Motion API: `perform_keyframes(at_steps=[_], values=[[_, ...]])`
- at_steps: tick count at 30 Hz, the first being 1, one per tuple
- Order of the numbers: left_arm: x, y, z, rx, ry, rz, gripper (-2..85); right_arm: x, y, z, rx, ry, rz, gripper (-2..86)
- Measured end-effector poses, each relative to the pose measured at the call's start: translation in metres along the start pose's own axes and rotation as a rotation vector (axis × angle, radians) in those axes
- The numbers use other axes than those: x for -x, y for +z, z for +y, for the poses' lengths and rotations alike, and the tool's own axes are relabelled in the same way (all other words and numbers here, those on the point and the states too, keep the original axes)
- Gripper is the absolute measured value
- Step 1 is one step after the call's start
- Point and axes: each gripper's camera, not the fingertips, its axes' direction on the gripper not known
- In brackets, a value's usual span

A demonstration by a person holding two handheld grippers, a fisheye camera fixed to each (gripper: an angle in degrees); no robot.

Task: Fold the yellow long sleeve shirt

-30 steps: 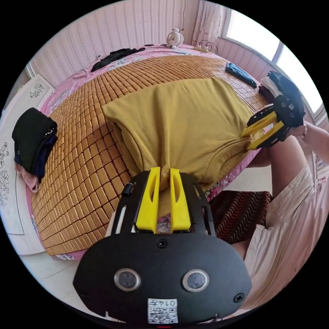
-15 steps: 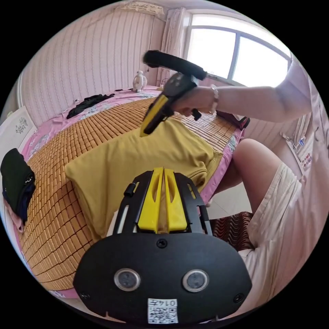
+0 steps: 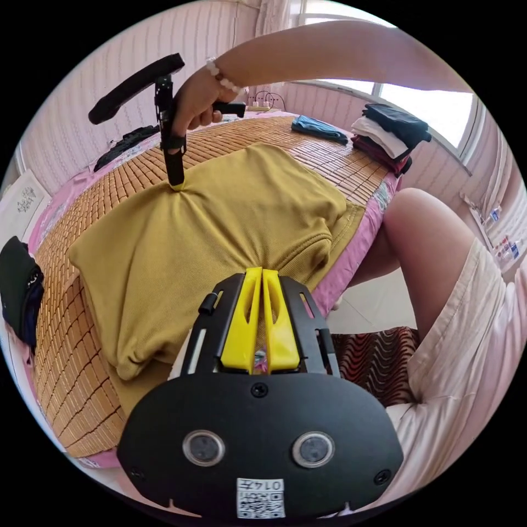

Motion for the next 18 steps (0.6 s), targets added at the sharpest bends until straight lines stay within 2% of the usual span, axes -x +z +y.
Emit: perform_keyframes(at_steps=[3,7,9,11,14,18], values=[[-0.005,0.002,-0.003,0.019,0.015,-0.002,-0.8,-0.012,-0.004,0.019,-0.036,0.042,-0.051,-0.3],[-0.015,-0.006,-0.002,-0.002,0.042,0.0,-0.1,-0.028,-0.029,0.113,-0.299,0.224,-0.22,0.0],[-0.022,-0.018,0.0,-0.08,0.052,0.076,2.1,-0.021,-0.03,0.174,-0.401,0.333,-0.253,0.2],[-0.026,-0.026,-0.005,-0.133,0.044,0.113,6.1,-0.003,-0.01,0.254,-0.41,0.552,-0.254,1.0],[-0.037,-0.027,-0.022,-0.183,0.054,0.151,15.8,0.033,0.026,0.338,-0.32,0.754,-0.318,5.8],[-0.063,-0.012,-0.047,-0.193,0.164,0.17,18.1,0.067,0.059,0.401,-0.295,0.89,-0.417,10.5]])
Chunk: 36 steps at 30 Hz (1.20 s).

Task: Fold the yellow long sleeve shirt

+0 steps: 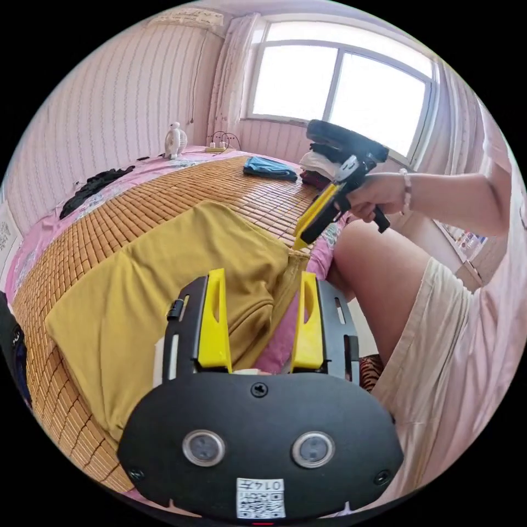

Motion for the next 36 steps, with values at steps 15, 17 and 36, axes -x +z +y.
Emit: perform_keyframes(at_steps=[15,17,36], values=[[-0.035,0.069,-0.051,0.233,0.199,-0.04,5.0,-0.077,-0.056,0.081,-0.294,-0.043,-0.334,5.1],[-0.033,0.061,-0.046,0.246,0.184,0.018,4.7,-0.115,-0.057,0.099,-0.418,0.05,-0.386,8.9],[-0.016,-0.093,-0.01,0.054,0.068,0.119,4.3,-0.2,-0.111,0.209,-0.727,0.391,-0.516,2.2]])
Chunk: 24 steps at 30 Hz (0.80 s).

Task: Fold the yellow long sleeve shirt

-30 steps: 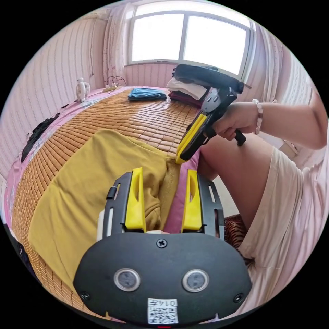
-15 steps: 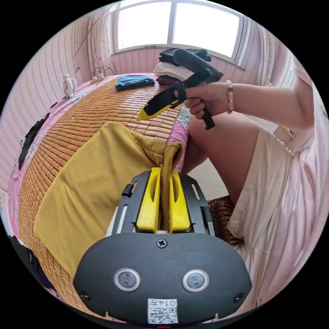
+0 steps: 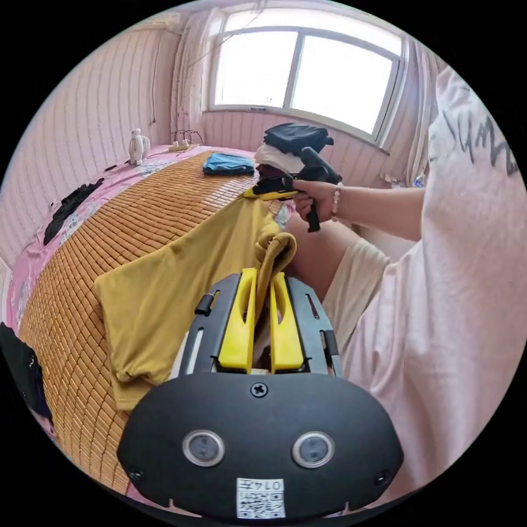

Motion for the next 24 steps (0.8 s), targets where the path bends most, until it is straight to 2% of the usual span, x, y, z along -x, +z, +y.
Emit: perform_keyframes(at_steps=[3,6,10,12,14,17,21,24], values=[[0.013,-0.01,0.002,-0.092,-0.112,0.077,4.3,0.031,-0.031,-0.008,-0.017,-0.075,0.058,2.4],[0.034,-0.025,0.012,-0.147,-0.22,0.066,4.3,0.072,-0.011,-0.033,0.037,-0.171,0.073,2.9],[0.072,-0.054,0.035,-0.187,-0.359,-0.026,4.5,0.131,0.088,-0.071,0.121,-0.302,-0.023,5.6],[0.112,-0.06,0.061,-0.129,-0.558,-0.11,4.9,0.145,0.146,-0.079,0.192,-0.335,-0.025,7.4],[0.141,-0.056,0.087,-0.073,-0.707,-0.15,5.1,0.157,0.202,-0.084,0.33,-0.373,0.115,8.6],[0.173,-0.054,0.116,-0.051,-0.841,-0.135,6.2,0.176,0.205,-0.084,0.298,-0.478,0.127,9.4],[0.191,-0.067,0.132,-0.067,-0.908,-0.174,6.5,0.186,0.2,-0.075,0.343,-0.629,0.227,9.8],[0.2,-0.079,0.138,-0.084,-0.949,-0.212,6.9,0.174,0.22,-0.066,0.466,-0.697,0.364,11.6]])
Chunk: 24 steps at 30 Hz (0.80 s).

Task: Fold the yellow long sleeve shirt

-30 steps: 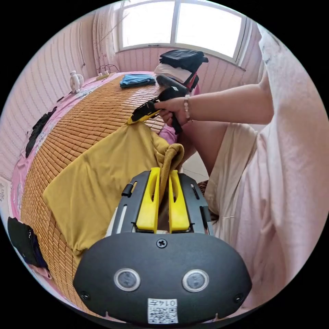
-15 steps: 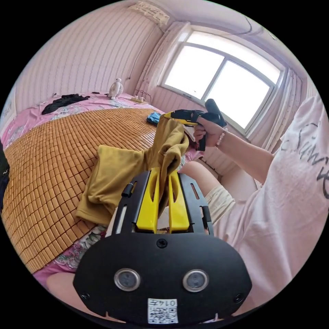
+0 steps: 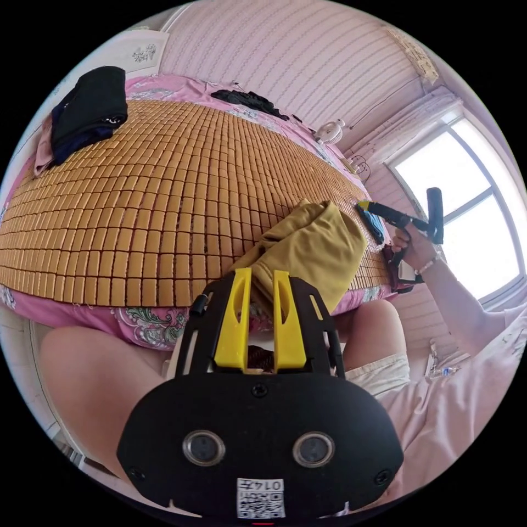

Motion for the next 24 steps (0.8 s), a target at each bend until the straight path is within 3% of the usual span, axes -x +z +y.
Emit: perform_keyframes(at_steps=[2,7,14,19,24], values=[[0.003,-0.005,-0.003,-0.023,0.003,-0.003,7.4,-0.01,0.028,-0.01,0.119,0.033,-0.042,11.8],[-0.009,0.01,-0.022,-0.013,0.11,-0.039,9.5,-0.012,0.047,-0.042,0.146,0.007,-0.18,3.7],[-0.029,0.061,-0.032,0.223,0.293,-0.128,2.2,0.005,0.022,-0.066,0.068,-0.177,-0.238,2.2],[-0.036,0.026,-0.029,0.114,0.294,-0.16,-0.2,0.008,0.034,-0.084,0.028,-0.224,-0.16,4.2],[-0.02,0.041,-0.016,0.127,0.224,-0.179,2.0,-0.018,0.102,-0.108,0.18,-0.078,-0.072,12.5]])
